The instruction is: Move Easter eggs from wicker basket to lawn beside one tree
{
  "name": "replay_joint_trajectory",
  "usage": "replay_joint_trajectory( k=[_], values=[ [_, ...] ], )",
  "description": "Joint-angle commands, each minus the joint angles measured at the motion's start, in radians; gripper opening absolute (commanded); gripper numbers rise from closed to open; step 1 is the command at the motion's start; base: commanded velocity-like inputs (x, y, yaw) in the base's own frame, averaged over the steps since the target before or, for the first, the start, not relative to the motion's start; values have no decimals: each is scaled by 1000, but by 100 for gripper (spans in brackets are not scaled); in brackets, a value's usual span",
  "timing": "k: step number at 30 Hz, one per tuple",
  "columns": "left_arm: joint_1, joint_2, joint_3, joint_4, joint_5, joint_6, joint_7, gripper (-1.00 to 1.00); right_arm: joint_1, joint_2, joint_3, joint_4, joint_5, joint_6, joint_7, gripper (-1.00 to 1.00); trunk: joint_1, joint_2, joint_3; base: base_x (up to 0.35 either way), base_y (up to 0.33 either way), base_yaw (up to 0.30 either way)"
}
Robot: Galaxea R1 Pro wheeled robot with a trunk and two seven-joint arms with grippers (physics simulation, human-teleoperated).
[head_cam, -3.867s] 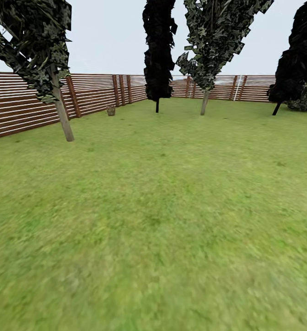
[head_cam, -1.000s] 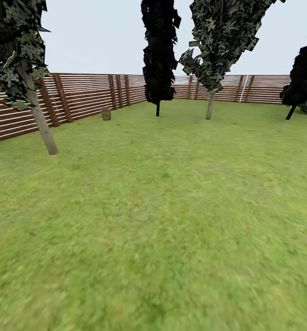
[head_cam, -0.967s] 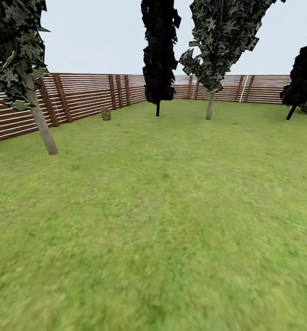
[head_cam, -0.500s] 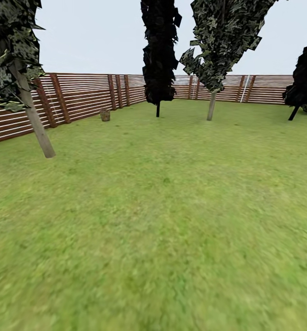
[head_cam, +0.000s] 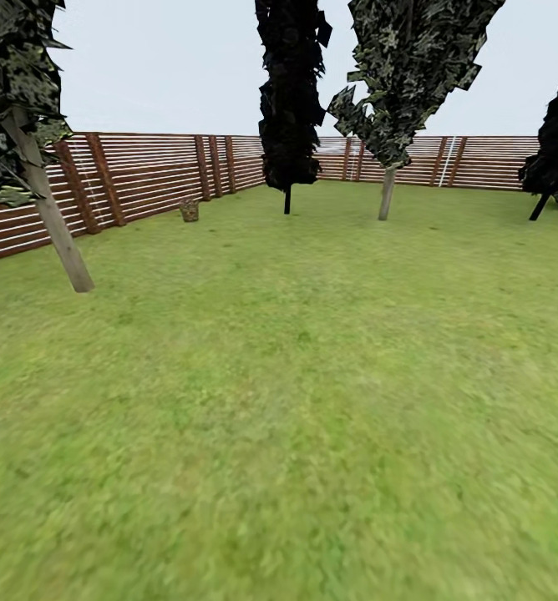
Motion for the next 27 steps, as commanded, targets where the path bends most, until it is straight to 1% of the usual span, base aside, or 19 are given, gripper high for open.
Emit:
replay_joint_trajectory(
  k=[1, 6, 18, 24, 27],
  values=[
    [1, 0, 0, -2, 1, 0, -1, 100, -1, 0, 0, 1, 0, -4, 0, 100, 1, 0, -1, 341, 0, 0],
    [1, 0, 0, -2, 1, 0, -1, 100, -1, 2, -1, 0, -3, -5, 0, 100, 1, 0, -1, 341, 0, 51],
    [1, 0, 0, -2, 1, 0, -1, 100, -1, 2, -1, 0, -1, -6, -3, 100, 1, 0, -1, 341, 0, 271],
    [1, 0, 0, -2, 1, 0, -1, 100, -1, 1, -2, 0, -5, -3, -3, 100, 1, 0, -1, 341, 0, 49],
    [1, 0, 0, -2, 1, 0, -1, 100, -1, -5, -2, 0, -5, -3, -4, 100, 1, 0, -1, 341, 0, 4]
  ],
)
